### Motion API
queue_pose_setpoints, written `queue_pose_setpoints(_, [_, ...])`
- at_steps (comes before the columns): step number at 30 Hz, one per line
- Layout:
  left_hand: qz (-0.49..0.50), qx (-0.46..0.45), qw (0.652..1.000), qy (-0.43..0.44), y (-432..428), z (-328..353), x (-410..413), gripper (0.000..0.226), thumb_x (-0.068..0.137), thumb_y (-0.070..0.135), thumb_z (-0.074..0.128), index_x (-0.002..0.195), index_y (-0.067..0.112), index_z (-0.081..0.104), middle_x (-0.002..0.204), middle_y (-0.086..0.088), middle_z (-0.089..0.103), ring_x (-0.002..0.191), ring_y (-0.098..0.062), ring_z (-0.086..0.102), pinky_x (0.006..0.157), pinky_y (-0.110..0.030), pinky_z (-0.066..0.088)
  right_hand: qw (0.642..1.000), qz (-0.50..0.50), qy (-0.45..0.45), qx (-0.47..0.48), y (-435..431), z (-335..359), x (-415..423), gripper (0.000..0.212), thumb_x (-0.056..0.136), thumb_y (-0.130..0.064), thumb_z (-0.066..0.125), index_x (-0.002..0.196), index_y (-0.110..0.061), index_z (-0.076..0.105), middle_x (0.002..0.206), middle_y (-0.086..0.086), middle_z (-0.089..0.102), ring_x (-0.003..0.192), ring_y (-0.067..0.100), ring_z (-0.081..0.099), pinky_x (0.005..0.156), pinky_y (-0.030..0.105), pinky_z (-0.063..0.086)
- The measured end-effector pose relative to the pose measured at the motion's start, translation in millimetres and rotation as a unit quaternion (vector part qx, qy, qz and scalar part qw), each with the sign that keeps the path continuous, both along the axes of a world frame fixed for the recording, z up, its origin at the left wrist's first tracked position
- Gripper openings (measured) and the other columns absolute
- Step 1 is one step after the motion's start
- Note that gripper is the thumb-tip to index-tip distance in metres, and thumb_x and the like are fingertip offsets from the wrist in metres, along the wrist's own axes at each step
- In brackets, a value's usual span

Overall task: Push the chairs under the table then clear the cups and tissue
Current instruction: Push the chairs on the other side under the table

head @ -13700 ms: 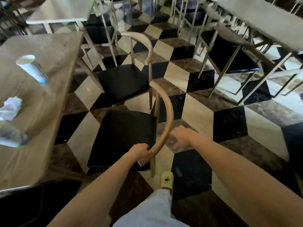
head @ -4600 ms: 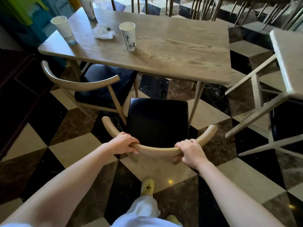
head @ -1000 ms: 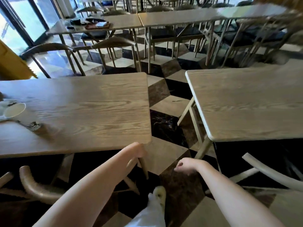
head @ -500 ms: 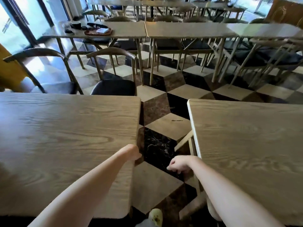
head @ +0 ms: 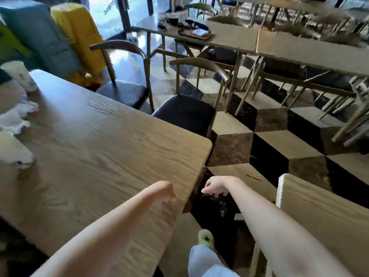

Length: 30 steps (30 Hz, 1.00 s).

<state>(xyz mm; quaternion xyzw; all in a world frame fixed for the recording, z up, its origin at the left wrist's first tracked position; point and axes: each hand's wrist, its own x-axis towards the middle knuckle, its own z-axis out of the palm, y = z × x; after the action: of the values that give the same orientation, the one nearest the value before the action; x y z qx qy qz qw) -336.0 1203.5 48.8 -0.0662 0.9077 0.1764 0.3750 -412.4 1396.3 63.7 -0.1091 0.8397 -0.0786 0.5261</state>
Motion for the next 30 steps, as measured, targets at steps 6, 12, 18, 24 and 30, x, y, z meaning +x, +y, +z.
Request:
queue_pose_setpoints(6, [0.049,-0.056,0.997,-0.020,-3,-5,-53,0.035,0.092,0.025,0.049,0.115,0.003,0.064,0.115,-0.012,0.068,0.108,-0.027,0.064,0.081,-0.031,0.051,0.996,0.085,-0.014,-0.013,-31,-6,-89,0.044,0.096,-0.038,0.047,0.130,-0.009,0.052,0.116,0.006,0.057,0.098,0.021,0.058,0.081,0.034,0.044])
queue_pose_setpoints(12, [0.123,-0.059,0.991,-0.008,10,-8,-124,0.035,0.090,0.027,0.051,0.112,0.004,0.065,0.115,-0.013,0.067,0.109,-0.030,0.063,0.084,-0.033,0.051,0.986,0.156,0.045,-0.027,-28,-5,-185,0.043,0.097,-0.036,0.044,0.126,-0.006,0.056,0.118,0.009,0.063,0.096,0.022,0.062,0.084,0.035,0.048])
queue_pose_setpoints(18, [0.162,-0.041,0.986,0.013,21,-10,-177,0.033,0.089,0.025,0.051,0.108,0.003,0.067,0.111,-0.018,0.068,0.104,-0.032,0.064,0.083,-0.036,0.053,0.983,0.141,0.102,-0.057,-25,-26,-249,0.035,0.094,-0.031,0.049,0.113,-0.005,0.062,0.106,0.008,0.066,0.093,0.024,0.061,0.071,0.030,0.047])
queue_pose_setpoints(24, [0.150,-0.047,0.988,0.012,15,-16,-215,0.033,0.090,0.026,0.051,0.107,0.003,0.068,0.107,-0.015,0.069,0.102,-0.031,0.064,0.081,-0.035,0.052,0.980,0.154,0.101,-0.078,-37,-38,-275,0.033,0.093,-0.035,0.050,0.112,-0.011,0.062,0.118,0.007,0.064,0.105,0.023,0.059,0.082,0.031,0.046])
queue_pose_setpoints(30, [0.118,-0.041,0.991,0.048,14,-17,-259,0.035,0.094,0.029,0.048,0.115,0.006,0.063,0.117,-0.014,0.062,0.105,-0.031,0.063,0.086,-0.039,0.055,0.983,0.146,0.093,-0.063,-24,-44,-292,0.039,0.096,-0.033,0.046,0.122,-0.008,0.059,0.127,0.009,0.059,0.114,0.024,0.056,0.090,0.031,0.045])
